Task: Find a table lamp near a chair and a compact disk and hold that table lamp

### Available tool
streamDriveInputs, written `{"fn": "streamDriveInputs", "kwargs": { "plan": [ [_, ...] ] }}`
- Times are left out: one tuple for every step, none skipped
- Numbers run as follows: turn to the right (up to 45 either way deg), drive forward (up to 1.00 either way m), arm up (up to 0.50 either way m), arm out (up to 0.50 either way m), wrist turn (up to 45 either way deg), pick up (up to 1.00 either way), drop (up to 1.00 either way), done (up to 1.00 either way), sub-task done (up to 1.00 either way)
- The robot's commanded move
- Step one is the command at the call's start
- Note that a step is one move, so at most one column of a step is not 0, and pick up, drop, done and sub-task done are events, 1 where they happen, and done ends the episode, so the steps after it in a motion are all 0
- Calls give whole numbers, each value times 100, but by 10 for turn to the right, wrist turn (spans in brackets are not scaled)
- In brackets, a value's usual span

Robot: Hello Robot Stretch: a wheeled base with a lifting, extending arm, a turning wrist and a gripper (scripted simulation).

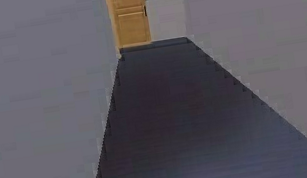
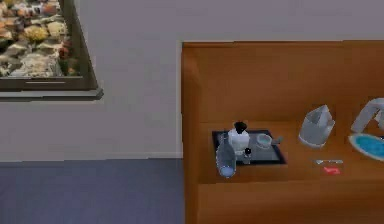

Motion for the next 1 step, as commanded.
{"fn": "streamDriveInputs", "kwargs": {
  "plan": [
    [0, 100, 0, 0, 0, 0, 0, 0, 0]
  ]
}}
